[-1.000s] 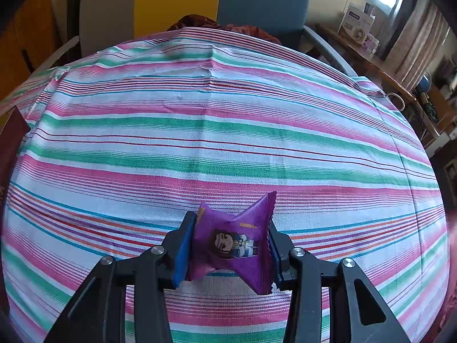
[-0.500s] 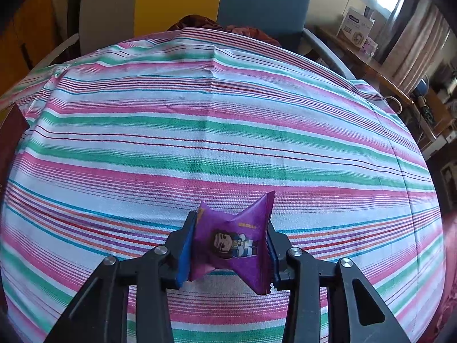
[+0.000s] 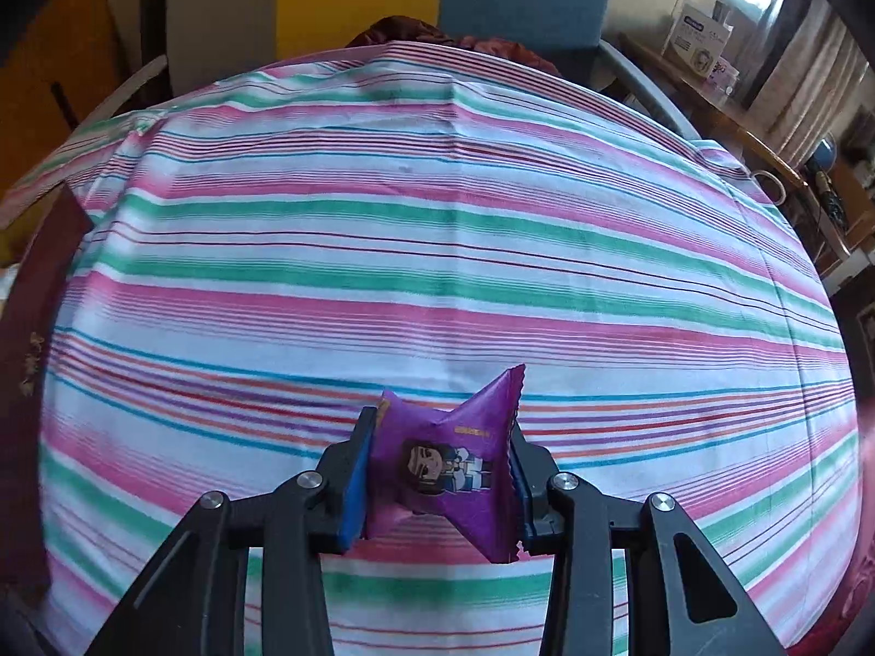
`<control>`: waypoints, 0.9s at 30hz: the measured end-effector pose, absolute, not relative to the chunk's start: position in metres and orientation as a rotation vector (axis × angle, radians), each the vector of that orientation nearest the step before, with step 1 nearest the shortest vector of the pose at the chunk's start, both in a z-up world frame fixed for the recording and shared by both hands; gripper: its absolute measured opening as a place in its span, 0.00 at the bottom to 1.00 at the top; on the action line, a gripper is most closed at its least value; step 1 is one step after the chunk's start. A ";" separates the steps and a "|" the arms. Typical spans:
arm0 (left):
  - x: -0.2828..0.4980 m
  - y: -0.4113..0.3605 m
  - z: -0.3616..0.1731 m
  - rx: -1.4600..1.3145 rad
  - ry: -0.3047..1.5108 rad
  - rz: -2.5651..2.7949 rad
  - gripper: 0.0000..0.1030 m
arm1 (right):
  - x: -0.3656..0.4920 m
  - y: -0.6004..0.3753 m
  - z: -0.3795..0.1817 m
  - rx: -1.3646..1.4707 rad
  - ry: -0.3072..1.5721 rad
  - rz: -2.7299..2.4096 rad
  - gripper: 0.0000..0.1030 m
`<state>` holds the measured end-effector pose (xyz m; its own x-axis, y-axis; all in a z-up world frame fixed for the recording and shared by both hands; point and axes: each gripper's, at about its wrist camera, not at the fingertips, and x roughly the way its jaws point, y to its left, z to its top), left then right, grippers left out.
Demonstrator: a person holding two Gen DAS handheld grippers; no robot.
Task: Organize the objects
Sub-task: 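Carry the purple candy into the tray and release it with the right gripper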
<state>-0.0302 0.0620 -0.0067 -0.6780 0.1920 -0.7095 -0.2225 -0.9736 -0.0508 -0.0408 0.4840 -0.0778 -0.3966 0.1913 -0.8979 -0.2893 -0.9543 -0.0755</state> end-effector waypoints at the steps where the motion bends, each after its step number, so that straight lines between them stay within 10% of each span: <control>1: -0.030 0.061 -0.007 -1.130 0.059 2.688 0.47 | -0.040 0.479 -0.076 -1.525 0.141 2.420 0.40; 27: -0.026 -0.004 -0.001 -1.141 -0.046 2.824 0.47 | -0.050 0.204 0.003 -1.476 -0.059 3.099 0.41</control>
